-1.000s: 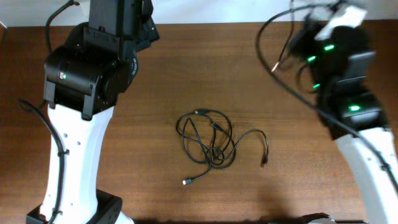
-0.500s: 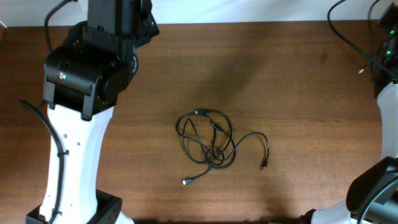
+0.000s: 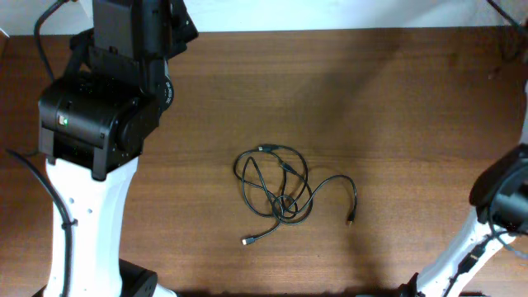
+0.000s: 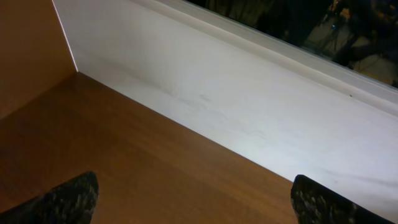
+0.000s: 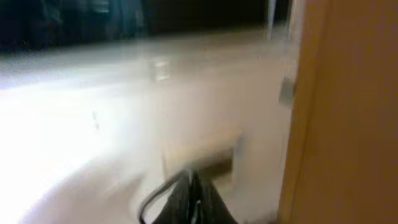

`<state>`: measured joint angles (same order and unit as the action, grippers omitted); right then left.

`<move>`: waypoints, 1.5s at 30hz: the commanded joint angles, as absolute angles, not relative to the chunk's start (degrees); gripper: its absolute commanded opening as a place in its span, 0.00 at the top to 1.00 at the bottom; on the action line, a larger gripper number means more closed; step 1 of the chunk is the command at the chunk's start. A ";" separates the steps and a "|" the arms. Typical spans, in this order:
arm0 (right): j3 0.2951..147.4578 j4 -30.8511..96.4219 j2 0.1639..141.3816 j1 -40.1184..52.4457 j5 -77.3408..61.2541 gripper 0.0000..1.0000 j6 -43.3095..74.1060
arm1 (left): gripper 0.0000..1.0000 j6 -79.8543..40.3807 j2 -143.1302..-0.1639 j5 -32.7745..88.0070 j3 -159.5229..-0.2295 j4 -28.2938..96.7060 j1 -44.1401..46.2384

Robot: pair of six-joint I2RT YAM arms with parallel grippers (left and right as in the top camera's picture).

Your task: Untangle cables

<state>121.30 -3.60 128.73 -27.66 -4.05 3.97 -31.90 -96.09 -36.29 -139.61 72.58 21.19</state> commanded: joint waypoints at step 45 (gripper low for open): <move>124.77 70.76 119.11 -27.40 8.38 0.01 35.53 | 0.01 -31.18 -95.29 -37.26 -139.72 76.93 20.82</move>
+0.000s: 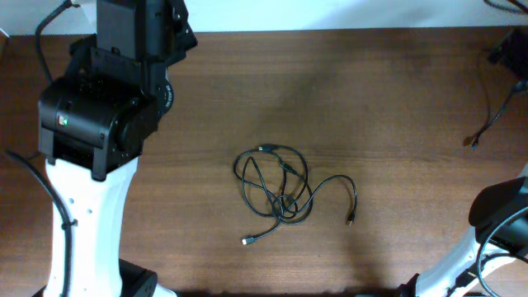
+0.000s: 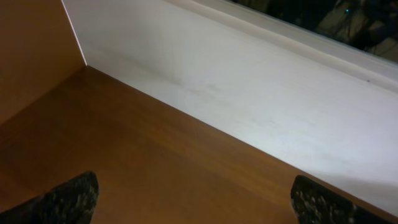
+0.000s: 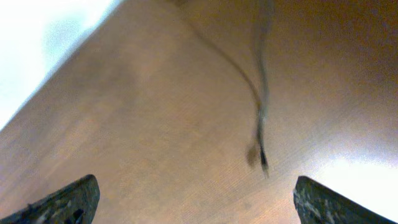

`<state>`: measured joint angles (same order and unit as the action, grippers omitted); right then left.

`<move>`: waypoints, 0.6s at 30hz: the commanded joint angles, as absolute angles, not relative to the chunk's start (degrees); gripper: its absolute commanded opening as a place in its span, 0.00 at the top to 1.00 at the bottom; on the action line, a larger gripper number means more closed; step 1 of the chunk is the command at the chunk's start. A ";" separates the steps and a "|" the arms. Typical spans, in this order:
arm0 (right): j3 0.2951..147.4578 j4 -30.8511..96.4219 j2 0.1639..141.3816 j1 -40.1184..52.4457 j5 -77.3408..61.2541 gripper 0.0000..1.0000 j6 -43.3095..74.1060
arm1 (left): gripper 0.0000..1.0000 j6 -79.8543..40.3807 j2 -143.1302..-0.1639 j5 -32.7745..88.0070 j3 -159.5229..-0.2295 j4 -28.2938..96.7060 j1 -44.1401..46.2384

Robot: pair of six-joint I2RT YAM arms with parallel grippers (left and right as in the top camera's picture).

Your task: Untangle cables

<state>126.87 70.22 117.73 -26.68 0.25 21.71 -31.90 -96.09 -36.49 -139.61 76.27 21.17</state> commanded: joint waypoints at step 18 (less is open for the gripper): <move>97.71 58.08 119.42 -27.44 12.40 0.01 54.96 | 0.01 -31.20 -95.29 -35.33 -139.72 81.32 20.84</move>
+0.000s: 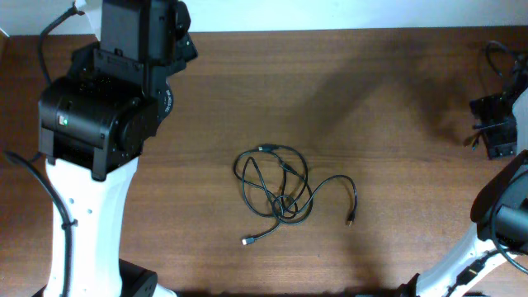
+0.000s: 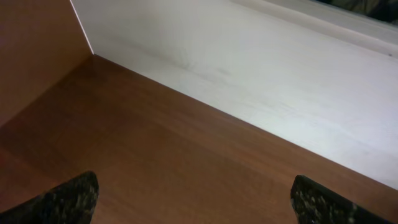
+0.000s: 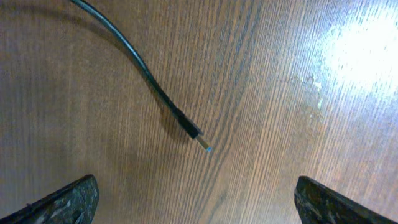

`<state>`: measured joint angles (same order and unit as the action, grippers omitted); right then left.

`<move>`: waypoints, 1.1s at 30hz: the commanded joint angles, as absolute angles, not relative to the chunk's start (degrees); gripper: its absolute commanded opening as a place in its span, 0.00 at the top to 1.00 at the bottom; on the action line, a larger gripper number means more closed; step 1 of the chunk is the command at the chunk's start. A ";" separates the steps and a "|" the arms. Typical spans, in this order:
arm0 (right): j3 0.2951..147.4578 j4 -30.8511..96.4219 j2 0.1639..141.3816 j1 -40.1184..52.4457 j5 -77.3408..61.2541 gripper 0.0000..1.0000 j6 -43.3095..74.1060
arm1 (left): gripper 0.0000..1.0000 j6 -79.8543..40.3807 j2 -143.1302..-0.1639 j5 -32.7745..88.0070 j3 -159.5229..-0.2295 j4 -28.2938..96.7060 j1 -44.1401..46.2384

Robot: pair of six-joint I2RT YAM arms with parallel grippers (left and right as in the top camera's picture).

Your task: Untangle cables

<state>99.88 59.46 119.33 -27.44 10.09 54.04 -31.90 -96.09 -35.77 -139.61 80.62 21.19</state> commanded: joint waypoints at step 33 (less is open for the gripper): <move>93.14 50.50 124.16 -30.61 5.43 0.96 67.79 | 0.01 -31.20 -95.26 -34.24 -139.72 82.39 20.84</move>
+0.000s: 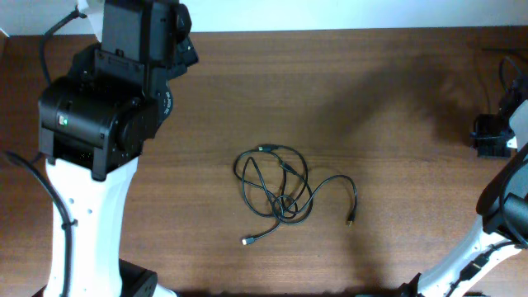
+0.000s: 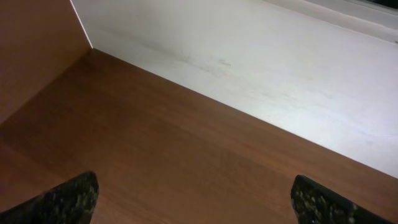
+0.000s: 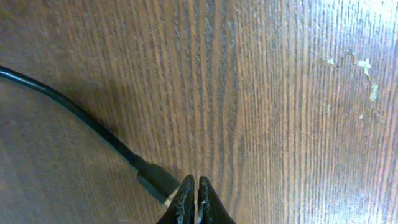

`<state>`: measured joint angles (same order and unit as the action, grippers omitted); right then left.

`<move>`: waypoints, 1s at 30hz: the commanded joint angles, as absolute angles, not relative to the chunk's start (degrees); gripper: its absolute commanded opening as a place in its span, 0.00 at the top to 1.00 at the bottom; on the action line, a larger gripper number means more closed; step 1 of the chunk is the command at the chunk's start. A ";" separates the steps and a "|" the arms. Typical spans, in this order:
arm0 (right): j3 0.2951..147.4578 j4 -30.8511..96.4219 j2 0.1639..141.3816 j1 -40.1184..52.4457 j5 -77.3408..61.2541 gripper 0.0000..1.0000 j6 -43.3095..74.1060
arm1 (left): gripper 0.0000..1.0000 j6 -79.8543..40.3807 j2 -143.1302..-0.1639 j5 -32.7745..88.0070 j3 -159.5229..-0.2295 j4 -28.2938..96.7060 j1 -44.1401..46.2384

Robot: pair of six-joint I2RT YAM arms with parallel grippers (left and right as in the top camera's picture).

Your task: Untangle cables

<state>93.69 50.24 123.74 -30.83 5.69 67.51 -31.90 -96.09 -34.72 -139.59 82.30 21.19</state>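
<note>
A tangle of black cables [image 1: 280, 188] lies in the middle of the wooden table, with one plug end [image 1: 247, 241] at the front and another [image 1: 350, 221] to the right. A separate black cable [image 3: 74, 112] lies at the table's right edge. Its plug [image 3: 155, 180] sits just left of my right gripper [image 3: 191, 202], which is shut close to the wood with nothing between its fingers. That gripper [image 1: 491, 136] is far right of the tangle. My left gripper [image 2: 196, 205] is wide open over bare wood at the back left.
The bulky left arm [image 1: 107, 91] covers the table's back left. A white wall [image 2: 249, 68] runs along the far edge. More black cable [image 1: 503, 78] hangs at the far right edge by the right arm.
My right gripper was open, higher above the separate cable's plug. Now it is shut and low to the table, with the plug beside its tips. The left gripper has hardly moved.
My right gripper was first shut, off the table's right side facing the wall. Then it was open, with a cable end in view at the right edge, then open over that plug. It is now shut beside the plug. The tangle stayed where it was.
</note>
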 commanded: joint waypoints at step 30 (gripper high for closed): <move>95.96 45.06 124.90 -25.54 21.37 0.96 52.05 | 0.01 -31.18 -95.26 -34.33 -139.72 83.40 20.82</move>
<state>97.84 44.23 122.76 -24.86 18.70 46.83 -31.90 -96.09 -34.30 -139.61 83.24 21.17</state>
